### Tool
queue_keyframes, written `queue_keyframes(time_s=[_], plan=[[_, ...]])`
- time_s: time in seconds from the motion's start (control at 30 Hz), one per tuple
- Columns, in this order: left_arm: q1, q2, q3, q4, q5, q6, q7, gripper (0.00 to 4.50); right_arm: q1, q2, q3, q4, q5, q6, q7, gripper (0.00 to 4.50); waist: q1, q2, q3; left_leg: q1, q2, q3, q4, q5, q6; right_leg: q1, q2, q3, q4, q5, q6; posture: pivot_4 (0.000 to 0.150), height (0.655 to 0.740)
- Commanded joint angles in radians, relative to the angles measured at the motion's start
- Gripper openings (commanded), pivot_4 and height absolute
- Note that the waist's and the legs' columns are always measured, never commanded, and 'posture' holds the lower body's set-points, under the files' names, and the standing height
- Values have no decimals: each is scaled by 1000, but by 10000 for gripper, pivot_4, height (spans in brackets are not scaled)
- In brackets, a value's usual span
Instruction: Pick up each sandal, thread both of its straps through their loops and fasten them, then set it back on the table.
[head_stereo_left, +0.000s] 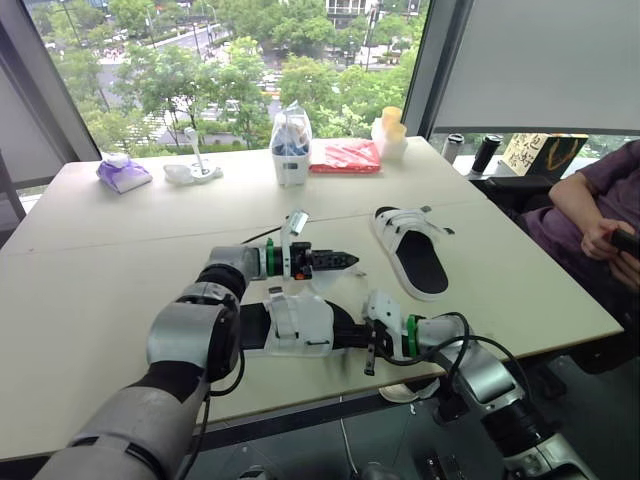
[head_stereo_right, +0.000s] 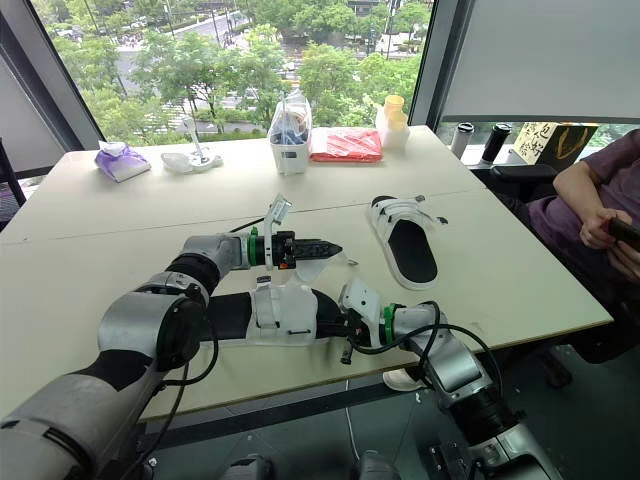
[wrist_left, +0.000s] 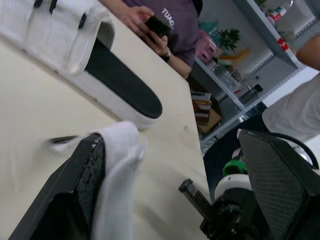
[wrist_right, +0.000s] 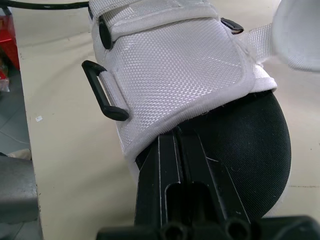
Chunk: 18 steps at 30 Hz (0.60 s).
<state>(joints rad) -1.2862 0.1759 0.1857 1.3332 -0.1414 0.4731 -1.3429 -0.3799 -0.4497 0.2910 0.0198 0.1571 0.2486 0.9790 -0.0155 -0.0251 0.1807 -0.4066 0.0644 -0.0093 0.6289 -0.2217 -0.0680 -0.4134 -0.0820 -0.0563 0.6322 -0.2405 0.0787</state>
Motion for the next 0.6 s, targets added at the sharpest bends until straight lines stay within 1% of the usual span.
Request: queue_keyframes(time_s=[0.03, 0.07, 0.17, 0.23, 0.33, 0.37, 0.4, 0.53, 0.6], plan=[[-38, 6, 10, -8, -13, 7, -70, 39683, 26, 2, 27, -2, -24, 20, -10, 0, 0, 0, 0, 0, 0, 0, 0, 0, 0, 0, 0, 0, 0, 0, 0, 1500, 7400], [-38, 10, 5, -10, -10, 12, -97, 39683, 28, 2, 28, -2, -24, 19, -11, 0, 1, 0, 0, 0, 0, 0, 0, 0, 0, 0, 0, 0, 0, 0, 0, 1500, 7400], [-28, 27, -36, -19, 17, 25, -194, 32210, 26, 4, 29, 6, -23, 15, -14, 0, 0, 0, 0, 0, 0, 0, 0, 0, 0, 0, 0, 0, 0, 0, 0, 1500, 7400], [-14, 38, -64, -24, 39, 16, -233, 23649, 19, 9, 29, 20, -23, 10, -14, 0, -1, 0, 0, 0, 0, 0, 0, 0, 0, 0, 0, 0, 0, 0, 0, 1500, 7400], [6, 52, -86, -28, 57, -7, -241, 8159, 9, 14, 30, 34, -24, 4, -10, 0, -1, 0, 0, 0, 0, 0, 0, 0, 0, 0, 0, 0, 0, 0, 0, 1500, 7400], [10, 55, -87, -28, 57, -14, -235, 3735, 7, 15, 31, 37, -24, 3, -9, 0, -2, 0, 0, 0, 0, 0, 0, 0, 0, 0, 0, 0, 0, 0, 0, 1500, 7400], [13, 59, -87, -29, 57, -19, -234, 942, 4, 16, 32, 41, -24, 1, -6, 0, -2, 0, 0, 0, 0, 0, 0, 0, 0, 0, 0, 0, 0, 0, 0, 1500, 7400], [9, 68, -68, -37, 38, -31, -213, 942, -6, 17, 33, 57, -24, -8, 5, 0, -3, 0, 0, 0, 0, 0, 1, 0, 0, 0, 0, 0, 0, 0, -1, 1500, 7400], [0, 72, -34, -50, 8, -51, -175, 942, -11, 17, 33, 64, -25, -11, 9, 0, -4, 0, 0, 0, 0, 0, 0, 0, 0, 0, 0, 0, 0, 0, -1, 1500, 7400]])
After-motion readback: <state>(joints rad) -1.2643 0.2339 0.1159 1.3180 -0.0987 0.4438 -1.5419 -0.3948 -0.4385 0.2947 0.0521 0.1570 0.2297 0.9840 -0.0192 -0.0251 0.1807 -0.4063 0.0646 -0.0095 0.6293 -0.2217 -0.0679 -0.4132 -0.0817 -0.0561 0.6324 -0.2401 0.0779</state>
